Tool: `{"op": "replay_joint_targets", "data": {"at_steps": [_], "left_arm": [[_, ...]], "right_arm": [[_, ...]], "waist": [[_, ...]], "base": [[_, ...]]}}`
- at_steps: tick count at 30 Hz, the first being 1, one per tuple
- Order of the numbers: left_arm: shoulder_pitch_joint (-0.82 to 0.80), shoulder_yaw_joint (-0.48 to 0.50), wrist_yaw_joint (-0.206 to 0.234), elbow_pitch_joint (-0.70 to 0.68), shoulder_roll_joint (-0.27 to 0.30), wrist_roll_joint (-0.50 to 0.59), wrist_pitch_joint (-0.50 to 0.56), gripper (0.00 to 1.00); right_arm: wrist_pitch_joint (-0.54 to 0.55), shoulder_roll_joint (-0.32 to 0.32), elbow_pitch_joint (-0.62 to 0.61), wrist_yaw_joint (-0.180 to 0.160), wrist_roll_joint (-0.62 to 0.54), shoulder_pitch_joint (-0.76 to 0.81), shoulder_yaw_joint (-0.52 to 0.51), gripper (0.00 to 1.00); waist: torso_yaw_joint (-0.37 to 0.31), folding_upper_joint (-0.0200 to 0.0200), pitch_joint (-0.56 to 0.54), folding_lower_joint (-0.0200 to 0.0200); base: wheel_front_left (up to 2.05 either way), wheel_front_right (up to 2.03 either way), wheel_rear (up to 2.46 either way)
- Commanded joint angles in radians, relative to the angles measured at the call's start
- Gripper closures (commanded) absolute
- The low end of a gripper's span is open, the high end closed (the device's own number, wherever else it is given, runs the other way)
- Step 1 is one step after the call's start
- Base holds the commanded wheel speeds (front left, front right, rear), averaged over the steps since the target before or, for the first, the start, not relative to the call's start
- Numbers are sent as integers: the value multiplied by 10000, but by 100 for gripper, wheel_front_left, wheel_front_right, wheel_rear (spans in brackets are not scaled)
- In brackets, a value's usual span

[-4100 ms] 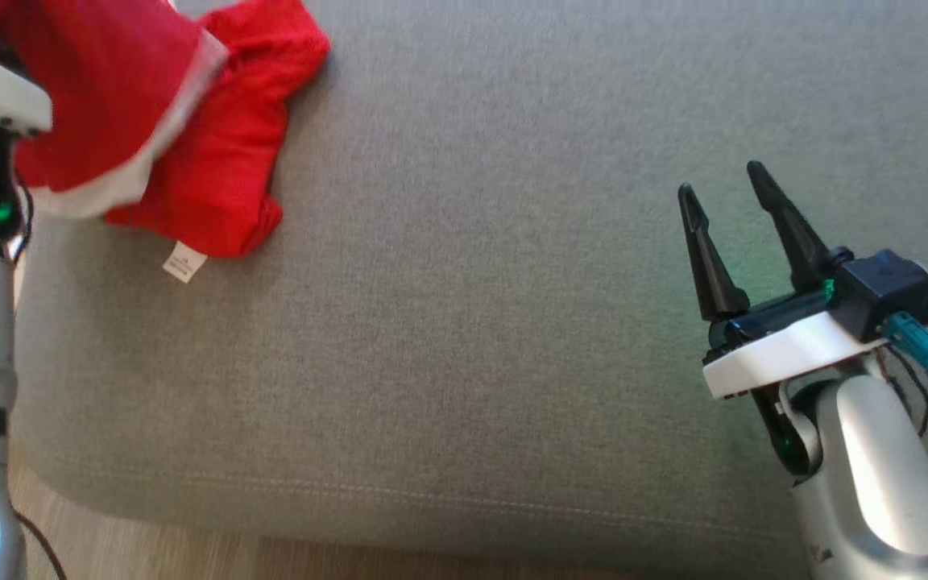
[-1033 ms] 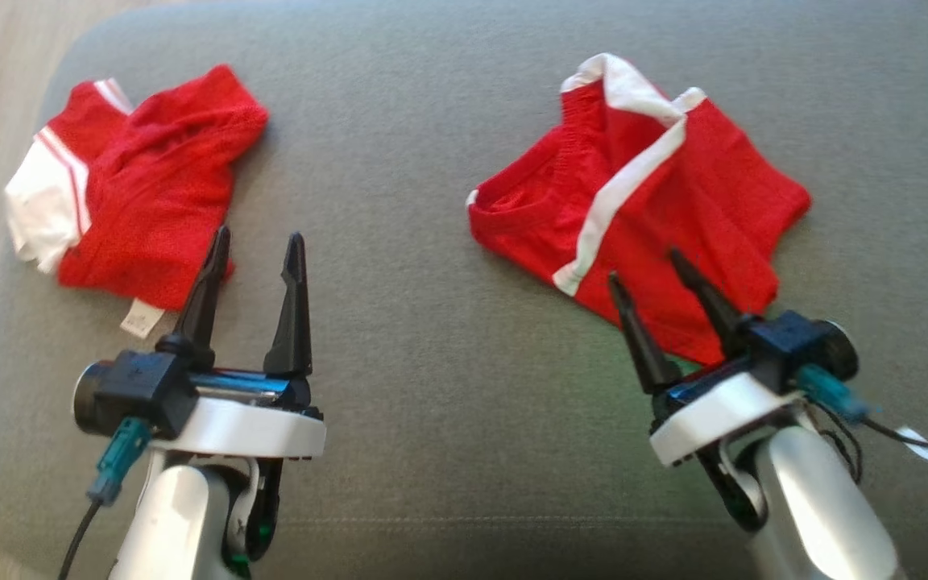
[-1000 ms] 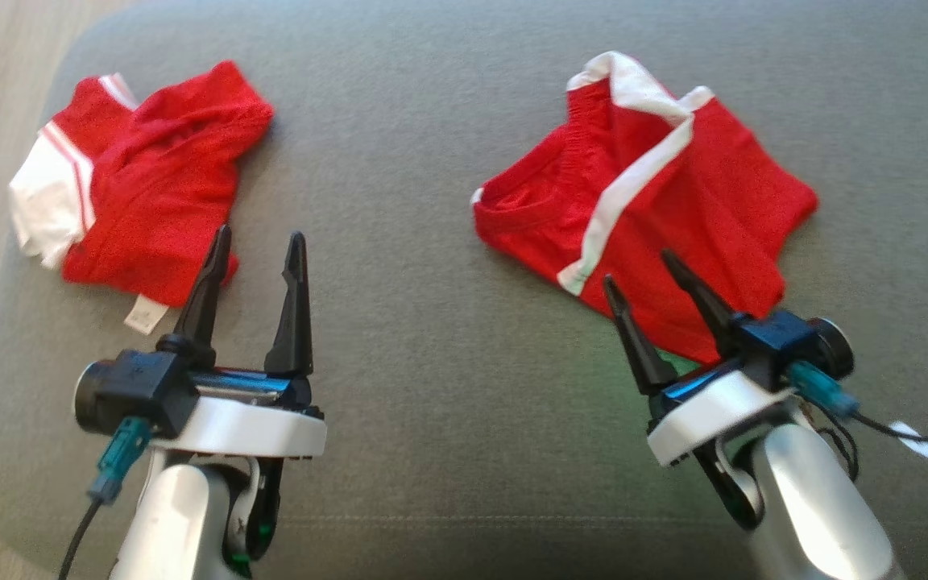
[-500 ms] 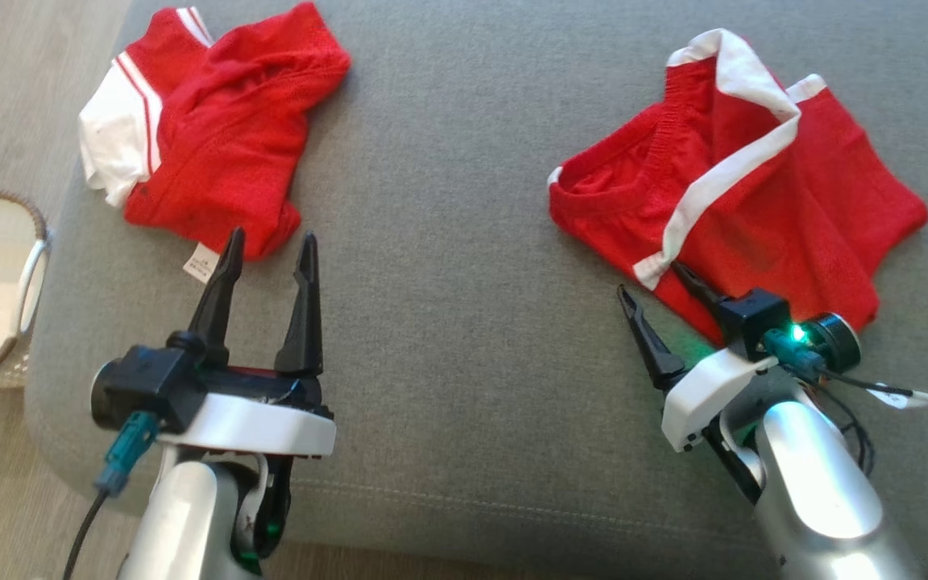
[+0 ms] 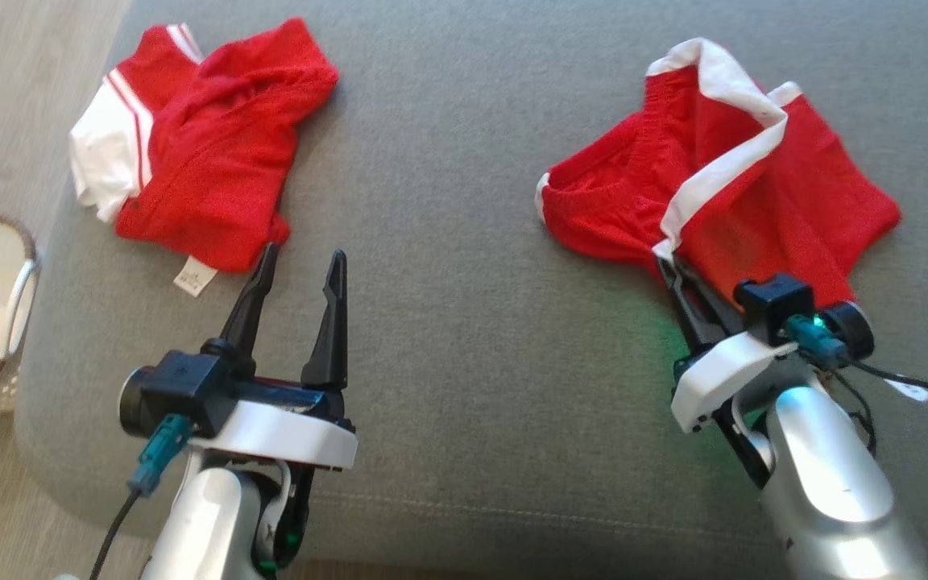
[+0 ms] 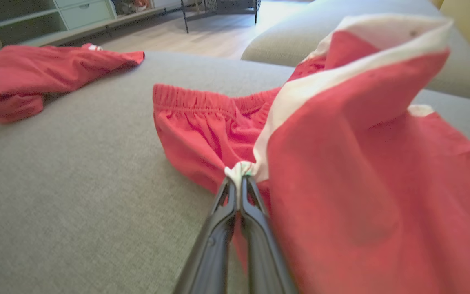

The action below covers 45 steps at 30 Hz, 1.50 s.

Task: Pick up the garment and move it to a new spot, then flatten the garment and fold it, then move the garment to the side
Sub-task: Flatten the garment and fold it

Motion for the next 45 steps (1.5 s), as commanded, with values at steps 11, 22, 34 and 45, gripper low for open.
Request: {"op": "replay_joint_targets", "data": {"at_steps": [11, 22, 34, 45], "left_arm": [[87, 206, 125, -291, 36, -97, -49, 0], [-201, -181, 214, -333, 36, -410, -49, 0], [-417, -349, 349, -351, 36, -651, -49, 0], [-893, -648, 369, -347, 36, -756, -49, 0]], "right_arm": [[-57, 45, -2558, -2, -23, 86, -184, 100], [740, -1145, -3741, -2, -331, -2664, 29, 100], [772, -2089, -3429, -2, 188, -5782, -1172, 100], [1450, -2406, 1066, -2, -626, -6426, -2620, 75]], "waist": [[-684, 0, -796, 0], [39, 0, -347, 0], [765, 0, 276, 0], [822, 0, 1052, 0]], "base": [[0, 0, 0], [0, 0, 0], [0, 0, 0], [0, 0, 0]]}}
